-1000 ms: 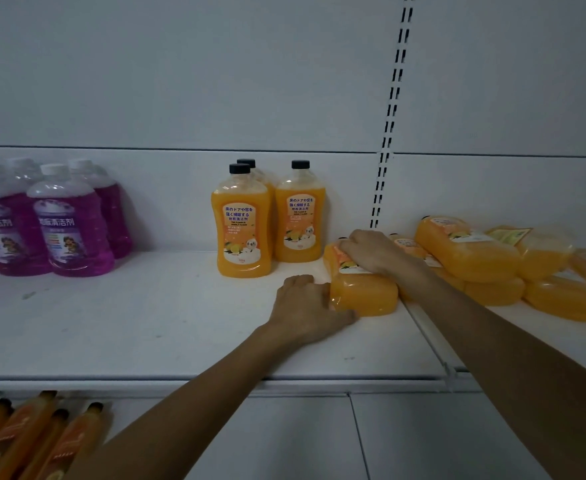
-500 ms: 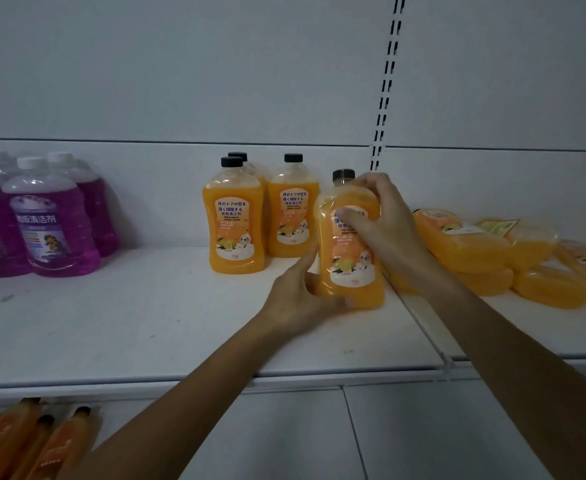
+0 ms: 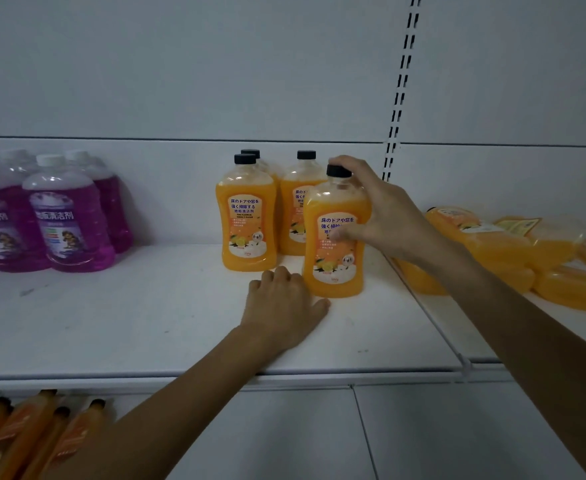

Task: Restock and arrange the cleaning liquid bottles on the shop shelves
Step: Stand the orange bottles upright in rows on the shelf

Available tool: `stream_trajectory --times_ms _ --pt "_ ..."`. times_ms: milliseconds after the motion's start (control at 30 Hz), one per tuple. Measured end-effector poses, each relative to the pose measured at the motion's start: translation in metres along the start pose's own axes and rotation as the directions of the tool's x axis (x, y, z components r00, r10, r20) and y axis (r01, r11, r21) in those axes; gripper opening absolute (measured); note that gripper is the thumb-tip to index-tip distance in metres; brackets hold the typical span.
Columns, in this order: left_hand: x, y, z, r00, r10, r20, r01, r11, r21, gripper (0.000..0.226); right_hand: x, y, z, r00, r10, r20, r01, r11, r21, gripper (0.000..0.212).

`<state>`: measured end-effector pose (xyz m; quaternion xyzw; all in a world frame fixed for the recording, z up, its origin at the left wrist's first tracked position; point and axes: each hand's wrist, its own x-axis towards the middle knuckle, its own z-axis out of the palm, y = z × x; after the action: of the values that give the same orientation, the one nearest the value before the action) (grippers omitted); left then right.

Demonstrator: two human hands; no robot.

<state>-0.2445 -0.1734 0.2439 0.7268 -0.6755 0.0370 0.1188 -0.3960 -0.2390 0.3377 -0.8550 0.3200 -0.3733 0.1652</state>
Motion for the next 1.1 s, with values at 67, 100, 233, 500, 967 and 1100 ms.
stream_trajectory --times_ms 67,100,233,500,967,1100 --pt "-0.003 0.005 -0.002 0.999 -0.013 -0.034 0.013 1.000 0.019 0.054 0.009 0.003 0.007 1.000 -0.015 -0.016 0.014 1.000 -0.017 0.086" --pt "-0.004 0.006 -0.003 0.998 -0.020 -0.063 0.022 0.999 0.030 0.051 0.015 0.005 0.012 0.999 -0.020 -0.025 0.019 0.999 -0.030 0.086" --pt "-0.006 0.006 -0.003 0.996 -0.022 -0.092 0.026 0.998 0.050 0.042 0.035 0.007 0.034 0.999 -0.032 -0.035 0.031 0.999 -0.021 0.086" --pt "-0.009 0.004 -0.003 0.997 -0.012 -0.081 0.012 1.000 0.003 0.039 0.055 0.017 0.045 0.997 -0.012 -0.073 -0.004 0.978 -0.211 0.090" --pt "0.013 0.043 -0.022 0.971 0.183 -0.153 -0.203 0.971 -0.127 0.038 0.028 0.050 -0.020 1.000 -0.003 0.004 0.003 0.970 -0.243 0.074" --pt "0.042 0.085 -0.023 0.969 0.171 -0.178 -0.219 0.928 -0.301 0.040 0.018 0.081 -0.072 0.991 0.091 -0.099 -0.114 0.958 -0.263 0.061"
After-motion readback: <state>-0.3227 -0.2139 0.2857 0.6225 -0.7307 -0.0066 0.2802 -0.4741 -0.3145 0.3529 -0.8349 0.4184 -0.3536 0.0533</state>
